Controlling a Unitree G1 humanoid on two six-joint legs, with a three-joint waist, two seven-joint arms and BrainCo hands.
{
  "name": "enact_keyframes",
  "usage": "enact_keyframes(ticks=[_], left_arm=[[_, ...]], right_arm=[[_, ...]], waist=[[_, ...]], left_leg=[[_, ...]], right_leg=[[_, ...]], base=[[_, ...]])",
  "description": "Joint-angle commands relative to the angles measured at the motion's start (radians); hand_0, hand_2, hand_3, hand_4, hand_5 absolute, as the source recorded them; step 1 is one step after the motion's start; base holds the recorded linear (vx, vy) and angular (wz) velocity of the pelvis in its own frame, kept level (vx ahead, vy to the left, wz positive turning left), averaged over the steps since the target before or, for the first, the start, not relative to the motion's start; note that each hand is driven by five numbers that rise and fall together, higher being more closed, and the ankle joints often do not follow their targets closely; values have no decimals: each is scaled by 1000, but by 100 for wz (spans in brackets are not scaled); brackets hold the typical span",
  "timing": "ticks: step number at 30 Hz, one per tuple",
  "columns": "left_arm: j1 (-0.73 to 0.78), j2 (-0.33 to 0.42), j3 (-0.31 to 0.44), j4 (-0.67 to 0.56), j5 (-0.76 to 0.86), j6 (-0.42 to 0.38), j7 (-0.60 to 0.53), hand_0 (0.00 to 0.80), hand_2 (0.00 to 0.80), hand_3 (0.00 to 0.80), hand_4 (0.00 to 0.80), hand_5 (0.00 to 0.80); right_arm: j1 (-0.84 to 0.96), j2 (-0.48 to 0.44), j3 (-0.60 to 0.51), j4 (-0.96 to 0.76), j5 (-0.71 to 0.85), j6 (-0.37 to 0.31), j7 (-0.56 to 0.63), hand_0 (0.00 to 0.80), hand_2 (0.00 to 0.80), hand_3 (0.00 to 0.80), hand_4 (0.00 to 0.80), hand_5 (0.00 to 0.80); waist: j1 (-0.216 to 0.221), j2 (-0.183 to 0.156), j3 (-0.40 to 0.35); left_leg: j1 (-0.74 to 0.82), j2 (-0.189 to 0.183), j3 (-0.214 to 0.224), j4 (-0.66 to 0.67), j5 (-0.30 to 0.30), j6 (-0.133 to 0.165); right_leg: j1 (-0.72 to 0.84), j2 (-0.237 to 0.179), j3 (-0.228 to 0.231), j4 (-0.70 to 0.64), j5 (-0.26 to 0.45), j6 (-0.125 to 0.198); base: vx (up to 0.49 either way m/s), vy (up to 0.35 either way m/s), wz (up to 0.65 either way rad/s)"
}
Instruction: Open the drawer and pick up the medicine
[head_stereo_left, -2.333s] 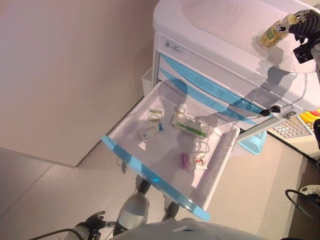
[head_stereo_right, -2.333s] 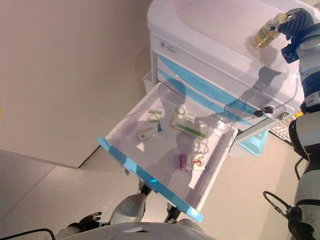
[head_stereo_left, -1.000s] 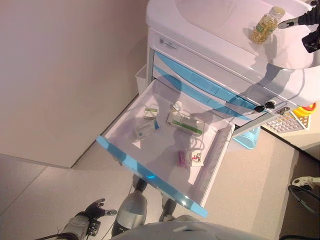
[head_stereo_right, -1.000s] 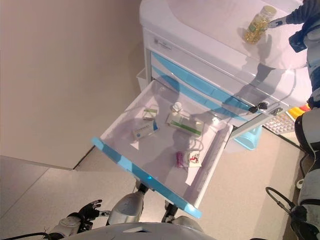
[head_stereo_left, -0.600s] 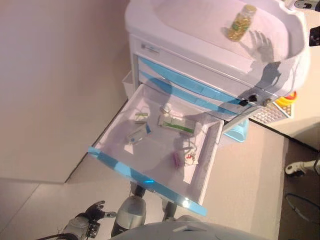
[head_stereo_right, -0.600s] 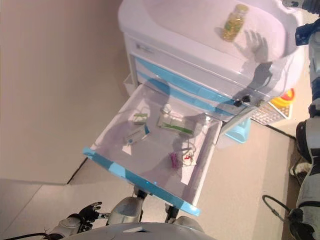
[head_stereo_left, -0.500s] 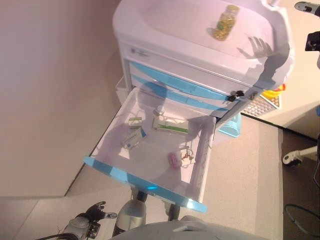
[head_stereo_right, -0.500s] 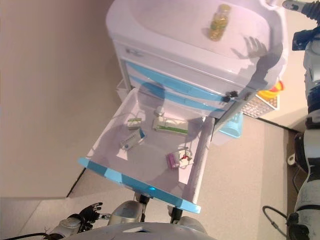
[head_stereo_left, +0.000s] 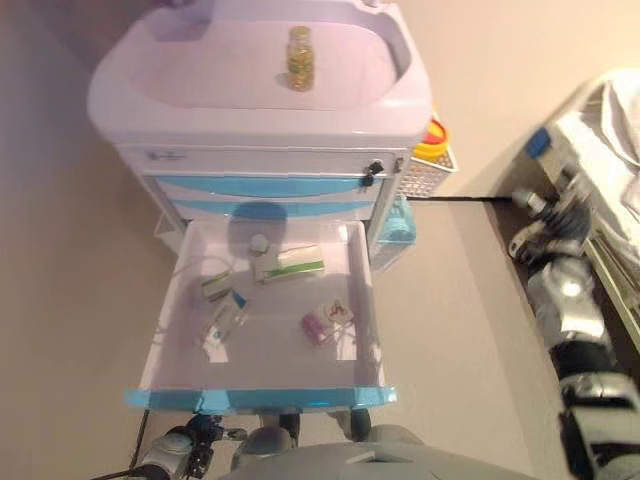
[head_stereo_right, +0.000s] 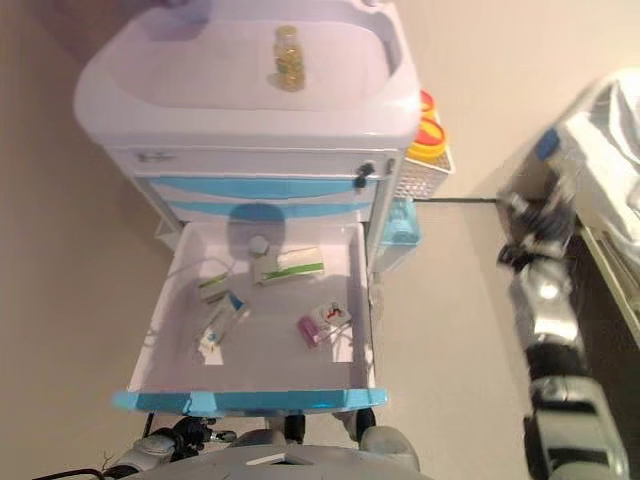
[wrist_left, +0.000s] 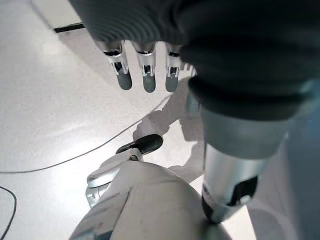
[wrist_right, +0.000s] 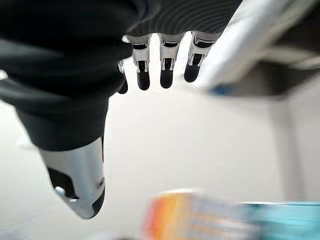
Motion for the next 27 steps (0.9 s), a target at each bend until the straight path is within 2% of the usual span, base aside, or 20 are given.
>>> enact_keyframes(ticks=[1,4,7,10,15,19,22,27], left_arm=[[-24,-31,-23,41,5,-12,10,0,0,0,0,0],[-13,-36,-10,33,5,-18,11,0,0,0,0,0],[-7,-43,-3,44,4,-32,16,0,0,0,0,0],[-1,-43,7,48,10,-41,18,0,0,0,0,0],[-14,-45,9,60,49,-102,28,0,0,0,0,0],[-53,-26,-26,18,42,-166,46,0,0,0,0,0],[-106,-7,-48,-60,16,-179,63,0,0,0,0,0],[-211,80,-76,-208,30,-147,117,0,0,0,0,0]], right_arm=[[-2,8,41,36,-121,-61,30,0,0,0,0,0],[77,65,90,122,-168,-43,47,0,0,0,0,0],[128,120,139,252,-302,-45,57,0,0,0,0,0],[158,137,166,306,-329,-32,40,0,0,0,0,0],[197,186,210,492,-413,-11,76,0,0,0,0,0],[182,185,267,500,-446,-2,79,0,0,0,0,0],[149,164,299,485,-455,-10,74,0,0,0,0,0],[90,99,347,427,-454,-12,75,0,0,0,0,0]], waist=[[-1,-6,-29],[-16,-2,-23],[-23,2,-17],[-24,4,-12],[-27,17,29],[-35,29,95],[-42,39,156],[-54,48,236]], left_leg=[[-18,-37,-28,111,-194,33],[-20,-34,-11,113,-195,35],[-20,-33,-2,108,-194,36],[-20,-34,0,105,-191,36],[-62,-37,6,128,-187,42],[-123,-41,19,172,-184,47],[-193,-43,30,234,-184,47],[-318,-39,44,361,-199,47]], right_leg=[[-65,-27,-26,116,-14,54],[-73,-28,-22,119,-13,56],[-75,-27,-22,113,-11,56],[-76,-29,-26,111,-8,57],[-114,-33,-33,125,-3,55],[-168,-33,-34,165,-10,47],[-220,-32,-35,206,-22,34],[-338,-32,-33,316,-43,12]], base=[[-15,-3,-19],[-12,-8,-10],[0,-15,-19],[11,-19,-5],[-17,1,-3],[-99,27,-15],[-129,45,-13],[-107,51,-1]])
